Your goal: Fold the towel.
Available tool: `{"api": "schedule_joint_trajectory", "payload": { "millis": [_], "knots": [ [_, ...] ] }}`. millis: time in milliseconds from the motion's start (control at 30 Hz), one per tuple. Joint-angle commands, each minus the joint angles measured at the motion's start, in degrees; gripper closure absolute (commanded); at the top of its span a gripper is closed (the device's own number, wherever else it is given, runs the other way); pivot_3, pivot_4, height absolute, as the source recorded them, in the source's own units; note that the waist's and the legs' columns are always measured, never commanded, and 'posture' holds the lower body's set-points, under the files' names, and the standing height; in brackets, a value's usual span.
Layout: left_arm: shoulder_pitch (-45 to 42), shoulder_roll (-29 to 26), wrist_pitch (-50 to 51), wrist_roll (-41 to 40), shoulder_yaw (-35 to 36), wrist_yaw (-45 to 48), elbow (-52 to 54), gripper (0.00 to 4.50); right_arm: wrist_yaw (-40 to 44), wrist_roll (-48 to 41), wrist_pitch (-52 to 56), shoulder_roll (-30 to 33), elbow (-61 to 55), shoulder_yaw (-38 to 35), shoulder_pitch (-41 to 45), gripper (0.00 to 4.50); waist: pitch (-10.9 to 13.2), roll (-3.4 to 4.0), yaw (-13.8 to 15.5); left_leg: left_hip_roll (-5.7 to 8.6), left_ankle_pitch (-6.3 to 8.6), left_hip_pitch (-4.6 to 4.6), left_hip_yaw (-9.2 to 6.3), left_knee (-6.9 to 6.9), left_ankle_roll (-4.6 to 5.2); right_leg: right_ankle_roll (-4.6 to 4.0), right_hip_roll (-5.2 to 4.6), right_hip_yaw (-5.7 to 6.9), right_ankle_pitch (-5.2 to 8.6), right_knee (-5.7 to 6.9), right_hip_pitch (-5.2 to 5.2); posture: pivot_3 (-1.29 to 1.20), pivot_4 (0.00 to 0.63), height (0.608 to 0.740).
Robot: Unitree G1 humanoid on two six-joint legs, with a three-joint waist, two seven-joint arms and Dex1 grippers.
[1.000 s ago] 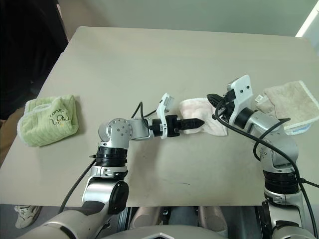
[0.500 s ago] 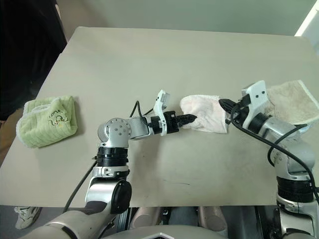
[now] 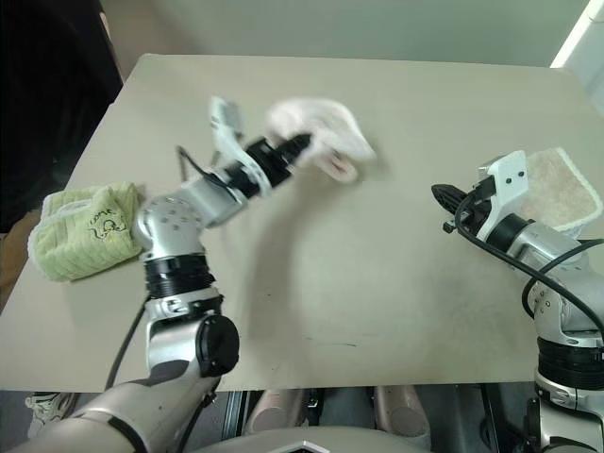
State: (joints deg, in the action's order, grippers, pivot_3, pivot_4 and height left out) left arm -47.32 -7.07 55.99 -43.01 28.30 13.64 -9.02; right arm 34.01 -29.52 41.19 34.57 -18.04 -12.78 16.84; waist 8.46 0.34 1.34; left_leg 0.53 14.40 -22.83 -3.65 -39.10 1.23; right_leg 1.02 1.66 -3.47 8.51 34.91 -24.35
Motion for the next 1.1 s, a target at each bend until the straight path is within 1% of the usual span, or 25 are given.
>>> {"api": "schedule_joint_trajectory", "payload": {
  "millis": [33,167,300,433,533,600,667,700,767,900,1033,1100],
  "knots": [
    [-1.22,-3.92,-5.65,-1.25,5.29,-3.61,2.47,4.47,-0.5,-0.5,-0.95,0.78,-1.05,-2.03,0.48,4.5,0.0,0.0,-0.27,0.0,0.0,0.01,0.0,0.0,-0.01,0.0,0.01,0.0,0.0,0.01,0.0,0.0,0.15,0.74],
    [2.06,-10.77,-10.47,-1.52,12.45,-7.73,5.57,4.47,-0.25,-0.39,-1.18,0.59,-0.49,-1.36,0.9,4.5,0.0,0.0,-0.38,0.0,-0.01,0.01,0.0,0.02,-0.03,-0.03,0.01,0.01,0.0,-0.02,-0.03,0.0,0.15,0.74],
    [10.26,-14.93,-12.56,-1.78,17.28,-9.22,9.47,4.47,0.41,-0.22,-1.65,0.61,0.7,-0.5,1.81,4.5,0.0,0.0,-0.67,0.0,0.0,0.01,0.01,0.03,-0.14,-0.5,0.02,0.01,-0.14,-0.04,-0.05,0.0,0.15,0.74],
    [18.04,-15.78,-15.42,-2.88,22.14,-9.86,10.14,4.47,1.45,0.18,-2.28,0.74,2.57,0.82,3.31,4.5,0.0,-0.01,-0.46,0.0,0.03,-0.04,0.0,0.01,-0.2,-0.57,0.02,0.01,-0.01,-0.02,-0.05,0.0,0.15,0.74],
    [22.68,-15.76,-16.21,-2.77,22.49,-10.17,9.95,4.47,2.21,0.77,-2.89,0.67,4.15,1.76,4.83,4.5,0.0,-0.02,-0.15,0.01,0.05,-0.06,-0.01,-0.01,-0.17,-0.68,0.02,0.01,0.05,-0.02,-0.05,0.0,0.15,0.74],
    [24.62,-15.08,-17.06,-2.88,22.39,-10.64,9.88,4.47,2.46,1.16,-3.37,0.6,5.18,2.28,5.73,4.5,0.0,-0.02,0.08,0.01,0.08,-0.07,-0.03,-0.01,-0.13,-0.97,0.02,0.01,0.21,0.0,-0.04,0.0,0.15,0.74],
    [25.57,-14.09,-17.9,-3.86,22.7,-11.2,9.93,3.9,2.72,1.37,-3.84,0.54,5.85,2.85,6.35,4.5,0.0,-0.02,0.17,0.01,0.1,-0.06,-0.06,-0.01,-0.11,-1.12,0.02,0.02,0.22,0.02,-0.04,0.0,0.15,0.74],
    [25.9,-13.89,-18.2,-4.25,22.65,-11.38,10.0,3.69,2.84,1.4,-3.98,0.52,5.95,2.97,6.42,4.5,0.0,-0.02,0.18,0.02,0.13,-0.07,-0.06,0.0,-0.06,-1.15,0.02,0.02,0.19,0.03,-0.05,0.0,0.15,0.74],
    [26.44,-13.39,-18.56,-5.4,22.67,-11.68,10.29,3.02,3.03,1.44,-4.1,0.38,5.85,3.24,6.36,4.5,0.0,-0.02,0.11,0.01,0.19,-0.06,-0.07,0.02,0.0,-1.23,0.02,0.03,0.11,0.04,-0.06,0.0,0.15,0.74],
    [27.44,-13.14,-18.16,-9.04,22.94,-10.78,11.15,1.55,2.81,1.42,-3.9,-0.2,5.03,3.63,6.0,4.5,0.0,-0.02,-0.16,0.0,0.18,-0.02,-0.07,0.03,-0.08,-1.28,0.03,0.06,-0.06,0.05,-0.08,0.0,0.15,0.74],
    [30.04,-14.13,-16.65,-13.09,22.36,-8.75,13.21,0.08,2.46,1.01,-3.46,-0.35,3.82,3.64,5.1,4.5,0.0,-0.02,-0.49,0.0,0.12,-0.01,-0.07,0.02,-0.13,-1.04,0.05,0.06,-0.06,0.03,-0.09,0.0,0.15,0.74],
    [32.09,-14.63,-14.98,-16.37,22.07,-7.44,14.98,0.03,2.29,0.8,-3.11,-0.35,3.14,3.43,4.53,4.5,0.0,-0.02,-0.59,0.0,0.11,-0.01,-0.07,0.02,-0.14,-0.96,0.05,0.05,-0.03,0.03,-0.1,0.0,0.15,0.74]
  ]
}}
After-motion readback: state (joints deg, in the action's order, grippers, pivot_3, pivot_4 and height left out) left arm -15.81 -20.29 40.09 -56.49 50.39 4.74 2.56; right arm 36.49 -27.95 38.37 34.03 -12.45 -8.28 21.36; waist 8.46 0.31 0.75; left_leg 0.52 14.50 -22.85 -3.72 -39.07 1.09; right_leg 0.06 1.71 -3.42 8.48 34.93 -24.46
